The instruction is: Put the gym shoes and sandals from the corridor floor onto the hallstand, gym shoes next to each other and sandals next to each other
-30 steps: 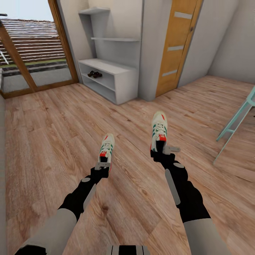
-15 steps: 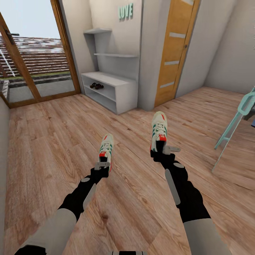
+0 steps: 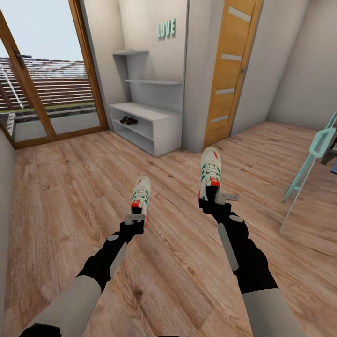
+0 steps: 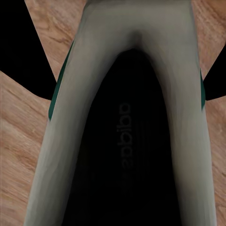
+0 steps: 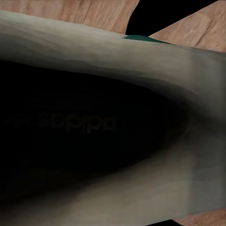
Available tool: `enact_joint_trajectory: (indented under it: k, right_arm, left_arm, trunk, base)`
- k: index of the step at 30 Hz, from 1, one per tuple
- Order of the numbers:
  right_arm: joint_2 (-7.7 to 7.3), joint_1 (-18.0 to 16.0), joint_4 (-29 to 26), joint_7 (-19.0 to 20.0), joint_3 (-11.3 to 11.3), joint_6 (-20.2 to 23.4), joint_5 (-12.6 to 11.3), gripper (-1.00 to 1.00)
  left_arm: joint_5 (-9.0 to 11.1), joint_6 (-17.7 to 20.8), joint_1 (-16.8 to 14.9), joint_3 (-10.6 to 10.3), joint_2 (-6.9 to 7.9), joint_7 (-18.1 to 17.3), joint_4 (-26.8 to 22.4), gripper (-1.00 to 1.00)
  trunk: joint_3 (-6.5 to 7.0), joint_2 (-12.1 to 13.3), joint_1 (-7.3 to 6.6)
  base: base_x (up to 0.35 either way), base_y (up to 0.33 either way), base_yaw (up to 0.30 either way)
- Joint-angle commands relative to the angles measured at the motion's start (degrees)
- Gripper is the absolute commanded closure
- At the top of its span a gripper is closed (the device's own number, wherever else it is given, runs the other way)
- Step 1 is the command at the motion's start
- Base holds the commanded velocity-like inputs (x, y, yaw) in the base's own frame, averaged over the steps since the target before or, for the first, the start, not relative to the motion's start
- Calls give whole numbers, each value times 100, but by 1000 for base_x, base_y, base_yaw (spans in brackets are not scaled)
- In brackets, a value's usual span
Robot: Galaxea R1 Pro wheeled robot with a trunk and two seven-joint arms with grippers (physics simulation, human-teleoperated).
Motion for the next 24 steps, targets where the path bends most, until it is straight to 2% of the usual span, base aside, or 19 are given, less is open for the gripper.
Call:
enact_joint_trajectory:
  k: [1, 6, 10, 24]
  right_arm:
    - [-1, -3, -5, -52, 9, 19, -64, 100]
    - [-1, -3, -4, -52, 13, 19, -65, 100]
    - [-1, -3, -9, -52, 9, 19, -75, 100]
    - [-1, -3, -10, -52, -1, 19, -83, 100]
  left_arm:
    - [56, 35, -1, -7, 0, -10, -9, 100]
    - [59, 35, -1, -5, -2, -10, -7, 100]
    - [64, 35, -1, -7, -3, -10, -2, 100]
    - [65, 35, -1, -12, -4, -10, 11, 100]
  trunk:
    - [5, -2, -1]
    - [51, -2, -1]
    - [85, -2, -1]
    - [101, -2, -1]
  base:
    - [0, 0, 0]
    - [37, 0, 0]
    - [261, 0, 82]
    - [342, 0, 275]
